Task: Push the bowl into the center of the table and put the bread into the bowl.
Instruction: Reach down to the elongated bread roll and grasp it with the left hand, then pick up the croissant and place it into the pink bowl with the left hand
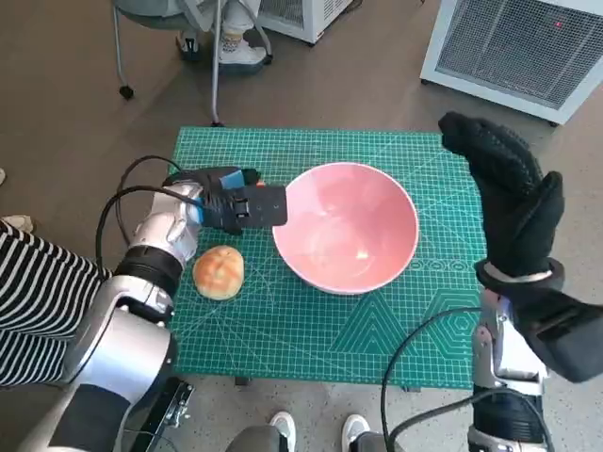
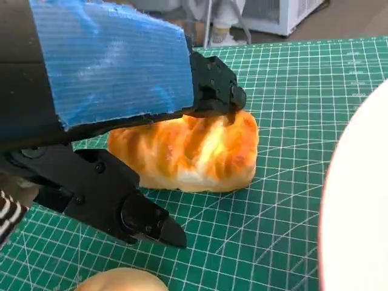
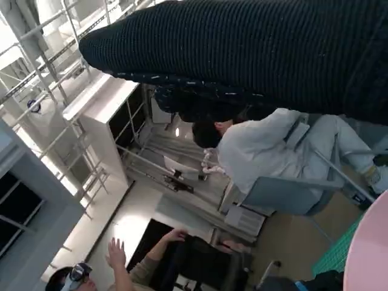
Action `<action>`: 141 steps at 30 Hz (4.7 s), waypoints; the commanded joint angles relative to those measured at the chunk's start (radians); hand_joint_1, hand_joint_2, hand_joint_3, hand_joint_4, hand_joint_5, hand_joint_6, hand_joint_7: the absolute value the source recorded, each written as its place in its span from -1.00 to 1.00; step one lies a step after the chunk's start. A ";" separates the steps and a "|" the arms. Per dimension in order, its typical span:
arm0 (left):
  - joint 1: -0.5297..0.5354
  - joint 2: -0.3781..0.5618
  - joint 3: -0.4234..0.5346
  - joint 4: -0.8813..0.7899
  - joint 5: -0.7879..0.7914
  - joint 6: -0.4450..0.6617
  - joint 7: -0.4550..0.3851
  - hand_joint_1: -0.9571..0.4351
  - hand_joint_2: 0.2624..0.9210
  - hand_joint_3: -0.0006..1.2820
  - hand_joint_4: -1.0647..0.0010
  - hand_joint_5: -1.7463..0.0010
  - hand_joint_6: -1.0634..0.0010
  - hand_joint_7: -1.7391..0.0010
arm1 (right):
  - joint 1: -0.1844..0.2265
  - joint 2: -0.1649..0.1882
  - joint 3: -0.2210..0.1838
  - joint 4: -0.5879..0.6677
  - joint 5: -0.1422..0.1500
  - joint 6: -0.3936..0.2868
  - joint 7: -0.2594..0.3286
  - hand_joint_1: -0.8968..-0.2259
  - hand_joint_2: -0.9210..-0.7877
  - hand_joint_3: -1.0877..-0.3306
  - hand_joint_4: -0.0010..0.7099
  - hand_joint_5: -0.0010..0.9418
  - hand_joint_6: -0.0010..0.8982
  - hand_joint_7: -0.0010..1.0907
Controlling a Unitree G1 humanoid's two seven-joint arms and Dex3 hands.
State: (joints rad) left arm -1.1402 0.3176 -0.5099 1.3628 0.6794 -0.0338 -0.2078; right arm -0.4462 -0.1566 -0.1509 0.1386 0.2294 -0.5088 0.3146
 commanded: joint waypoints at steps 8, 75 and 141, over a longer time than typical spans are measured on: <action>0.031 -0.003 -0.038 0.020 0.045 -0.011 0.036 0.73 0.94 -0.88 -0.21 -0.20 -0.21 0.47 | 0.034 -0.012 -0.001 -0.014 -0.023 0.006 -0.022 -0.35 -1.00 -0.03 -0.42 -1.00 -0.75 -0.24; 0.140 0.087 0.172 -0.719 -0.135 -0.425 0.176 0.38 1.00 -0.83 -0.25 -0.24 -0.05 -0.53 | 0.039 -0.005 0.006 0.013 0.043 0.018 0.035 -0.41 -1.00 -0.03 -0.40 -0.99 -0.71 -0.23; 0.370 0.215 0.259 -1.064 -0.325 -0.418 -0.280 -0.20 0.43 -1.00 0.71 1.00 0.51 0.96 | 0.081 0.004 0.006 -0.005 0.008 -0.004 0.001 -0.38 -1.00 -0.09 -0.44 -1.00 -0.75 -0.24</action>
State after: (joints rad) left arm -0.8146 0.4768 -0.2975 0.3599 0.3898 -0.4463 -0.4709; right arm -0.3812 -0.1537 -0.1468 0.1255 0.2333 -0.5200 0.3145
